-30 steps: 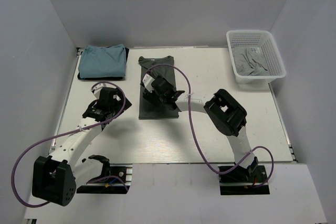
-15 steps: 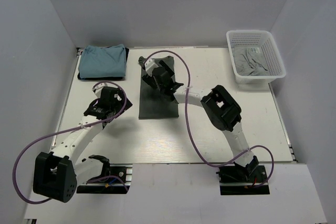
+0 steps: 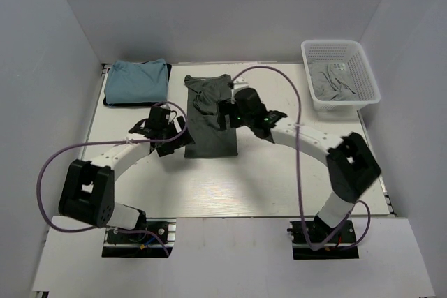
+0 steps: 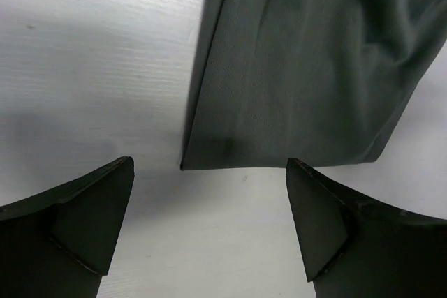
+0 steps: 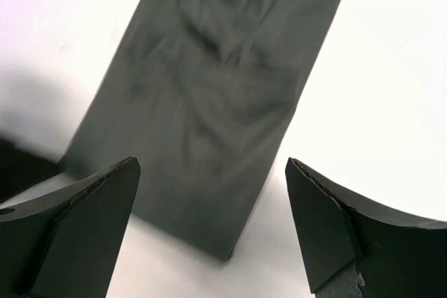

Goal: Fold and stack the t-shirts
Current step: Grab one side of the 2/3 rectangular tshirt with both arms

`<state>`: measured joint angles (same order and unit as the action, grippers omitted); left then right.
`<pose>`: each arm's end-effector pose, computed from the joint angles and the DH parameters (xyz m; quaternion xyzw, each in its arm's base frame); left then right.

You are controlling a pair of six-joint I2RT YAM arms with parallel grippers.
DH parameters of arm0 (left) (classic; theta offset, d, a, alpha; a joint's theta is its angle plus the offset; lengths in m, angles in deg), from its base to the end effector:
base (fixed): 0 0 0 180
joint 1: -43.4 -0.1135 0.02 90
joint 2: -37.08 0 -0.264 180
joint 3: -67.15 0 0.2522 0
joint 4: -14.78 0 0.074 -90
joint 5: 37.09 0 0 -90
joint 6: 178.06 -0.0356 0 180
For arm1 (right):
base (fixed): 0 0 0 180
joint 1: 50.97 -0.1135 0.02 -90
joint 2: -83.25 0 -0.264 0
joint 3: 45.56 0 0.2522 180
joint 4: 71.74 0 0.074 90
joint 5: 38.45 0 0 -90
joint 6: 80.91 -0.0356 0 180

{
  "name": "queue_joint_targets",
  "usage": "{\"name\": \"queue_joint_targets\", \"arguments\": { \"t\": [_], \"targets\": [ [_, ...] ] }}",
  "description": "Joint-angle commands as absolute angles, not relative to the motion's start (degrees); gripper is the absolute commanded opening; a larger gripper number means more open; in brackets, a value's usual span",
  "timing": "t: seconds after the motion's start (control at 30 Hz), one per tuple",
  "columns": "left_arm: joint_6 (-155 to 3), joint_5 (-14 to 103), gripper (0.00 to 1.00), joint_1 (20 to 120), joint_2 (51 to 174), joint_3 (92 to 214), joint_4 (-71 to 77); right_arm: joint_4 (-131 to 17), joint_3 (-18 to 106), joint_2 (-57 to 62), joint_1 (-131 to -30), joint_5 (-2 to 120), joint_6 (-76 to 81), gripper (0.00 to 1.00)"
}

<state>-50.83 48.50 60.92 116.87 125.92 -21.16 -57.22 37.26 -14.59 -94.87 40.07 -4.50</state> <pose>0.2550 -0.0834 0.1911 -0.1532 0.9457 -0.1634 0.2354 0.2890 0.2683 0.2560 -0.1761 0.8429 0.1651 0.4808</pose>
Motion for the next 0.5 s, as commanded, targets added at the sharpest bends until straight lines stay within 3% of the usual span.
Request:
{"name": "queue_joint_targets", "arguments": {
  "t": [0.0,0.1,0.37,0.47],
  "targets": [
    [-53.4,42.9,1.0,61.6,117.9,127.8,-21.8,-49.5,26.9,-10.2,-94.0,50.5,-19.7,0.9],
    [-53.4,42.9,0.97,61.6,118.4,125.8,-20.7,-50.4,22.6,-7.7,-94.0,53.3,-22.4,0.9],
    [-52.9,43.9,0.62,62.7,121.6,123.4,-19.4,-52.8,18.8,-9.7,-93.8,57.3,-23.3,0.83],
    [-52.9,44.5,0.54,62.7,124.1,123.4,-19.4,-54.8,18.3,-11.3,-93.8,57.8,-24.0,0.79]
  ]
}}
